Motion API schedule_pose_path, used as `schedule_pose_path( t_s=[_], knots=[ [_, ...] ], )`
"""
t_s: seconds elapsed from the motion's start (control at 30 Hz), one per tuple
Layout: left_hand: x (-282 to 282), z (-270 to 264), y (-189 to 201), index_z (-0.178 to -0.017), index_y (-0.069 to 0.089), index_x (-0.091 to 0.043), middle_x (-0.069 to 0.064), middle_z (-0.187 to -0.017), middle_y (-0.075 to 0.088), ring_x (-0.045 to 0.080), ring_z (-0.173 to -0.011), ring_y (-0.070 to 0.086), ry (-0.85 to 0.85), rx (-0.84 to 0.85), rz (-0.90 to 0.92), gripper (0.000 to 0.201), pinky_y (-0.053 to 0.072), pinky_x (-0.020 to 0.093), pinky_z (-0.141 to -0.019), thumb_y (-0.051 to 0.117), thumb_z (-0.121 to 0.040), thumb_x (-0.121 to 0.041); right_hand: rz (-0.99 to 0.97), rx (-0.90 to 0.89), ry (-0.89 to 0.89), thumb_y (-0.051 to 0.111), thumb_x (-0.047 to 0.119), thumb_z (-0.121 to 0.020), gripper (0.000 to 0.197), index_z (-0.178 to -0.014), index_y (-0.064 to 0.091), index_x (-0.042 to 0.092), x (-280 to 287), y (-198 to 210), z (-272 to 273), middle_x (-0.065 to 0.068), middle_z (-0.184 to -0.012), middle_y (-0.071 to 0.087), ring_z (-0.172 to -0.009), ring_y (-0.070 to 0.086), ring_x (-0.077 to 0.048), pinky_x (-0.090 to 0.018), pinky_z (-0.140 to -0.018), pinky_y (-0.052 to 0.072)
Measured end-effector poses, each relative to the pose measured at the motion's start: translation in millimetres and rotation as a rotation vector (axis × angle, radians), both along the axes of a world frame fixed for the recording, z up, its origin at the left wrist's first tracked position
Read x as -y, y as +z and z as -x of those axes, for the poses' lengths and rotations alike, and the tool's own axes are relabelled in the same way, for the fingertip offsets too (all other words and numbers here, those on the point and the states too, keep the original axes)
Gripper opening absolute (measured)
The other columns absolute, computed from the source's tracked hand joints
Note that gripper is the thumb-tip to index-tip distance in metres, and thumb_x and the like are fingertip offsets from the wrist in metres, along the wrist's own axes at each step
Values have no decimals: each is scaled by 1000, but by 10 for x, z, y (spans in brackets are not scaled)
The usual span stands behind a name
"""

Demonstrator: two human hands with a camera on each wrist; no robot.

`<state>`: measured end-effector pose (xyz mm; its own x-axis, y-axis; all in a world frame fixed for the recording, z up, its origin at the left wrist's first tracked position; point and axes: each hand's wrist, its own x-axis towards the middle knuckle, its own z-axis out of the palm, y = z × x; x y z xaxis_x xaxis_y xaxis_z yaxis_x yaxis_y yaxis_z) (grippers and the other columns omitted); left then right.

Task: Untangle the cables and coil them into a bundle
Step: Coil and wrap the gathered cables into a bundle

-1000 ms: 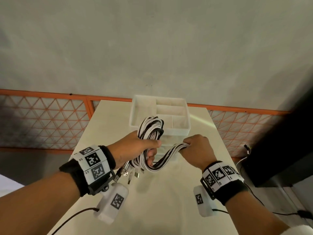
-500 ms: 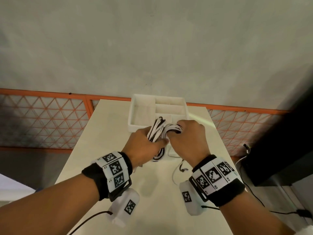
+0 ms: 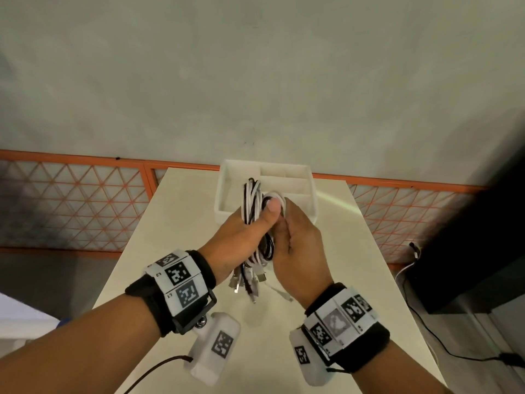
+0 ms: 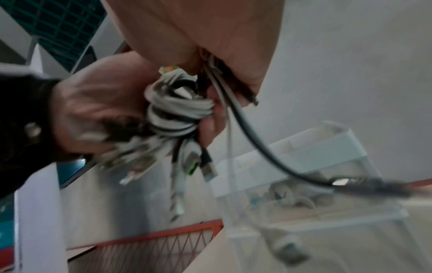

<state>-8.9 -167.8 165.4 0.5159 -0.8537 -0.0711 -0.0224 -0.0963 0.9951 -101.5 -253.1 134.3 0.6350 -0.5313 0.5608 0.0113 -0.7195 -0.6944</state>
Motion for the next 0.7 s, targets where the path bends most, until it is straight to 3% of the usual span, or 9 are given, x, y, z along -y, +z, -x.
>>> schedule_pose_path(
  t_s=[0.1,0.17,0.27,0.33,0.4,0.47,0.53,0.6,0.7],
  knots=[
    [55,5,-5,-109,70,-18,4,-100,78,17,-99,73,38,-102,29,54,56,39,-93,74,-75,-59,68,-137,52,33,21,-93,47,-134,54,8,-113,-103,-17,-5,-121,55,-110,53,-17,-32,-95,49],
    [61,-23,-16,-102,74,-16,7,-97,78,22,-97,74,127,-118,19,28,58,43,-89,74,-84,-37,109,-250,95,39,24,-89,42,-127,54,14,-143,-122,35,-1,-133,45,-118,45,-18,-39,-98,43],
    [23,-96,-74,-86,74,-10,10,-89,78,32,-94,73,193,-76,-22,14,58,50,-85,69,-85,-23,29,-266,241,43,22,-87,34,-116,60,15,-72,-66,128,3,-148,38,-123,44,-13,-28,-102,37],
    [-10,-168,-102,-83,72,-2,15,-82,75,36,-87,74,199,-49,-46,18,57,52,-84,67,-82,-19,-36,-141,200,48,11,-85,28,-107,67,10,81,-5,151,-1,-138,50,-108,56,-9,-22,-89,44],
    [-47,-220,-112,-84,70,2,15,-76,73,28,-69,72,140,30,-76,17,58,44,-72,68,-81,-14,-20,-114,94,57,6,-81,43,-122,61,17,227,100,173,2,-133,53,-106,59,-9,-20,-82,46],
    [-66,-207,-97,-83,68,-1,9,-68,67,18,-59,61,13,157,-109,10,51,31,-58,69,-79,-9,46,-203,152,67,3,-81,77,-146,40,34,294,196,155,8,-148,41,-125,51,-6,-17,-92,48],
    [-71,-146,-75,-86,64,-5,4,-67,61,12,-59,56,-125,235,-142,10,47,25,-55,68,-76,-5,134,-272,263,69,-1,-80,89,-152,34,39,292,255,104,5,-158,34,-137,40,-1,-11,-103,42],
    [-51,-115,-80,-86,60,-7,-1,-67,57,9,-60,52,-199,243,-133,16,44,24,-55,66,-73,-1,196,-252,289,65,-3,-78,71,-140,53,29,280,270,58,1,-144,53,-128,52,-6,-20,-101,48],
    [-50,-115,-98,-89,57,-20,-4,-67,55,6,-60,50,-200,175,-63,29,43,23,-55,67,-68,-1,219,-231,222,61,-4,-76,49,-119,63,18,265,258,58,1,-107,68,-95,64,-12,-29,-78,54]
  ],
)
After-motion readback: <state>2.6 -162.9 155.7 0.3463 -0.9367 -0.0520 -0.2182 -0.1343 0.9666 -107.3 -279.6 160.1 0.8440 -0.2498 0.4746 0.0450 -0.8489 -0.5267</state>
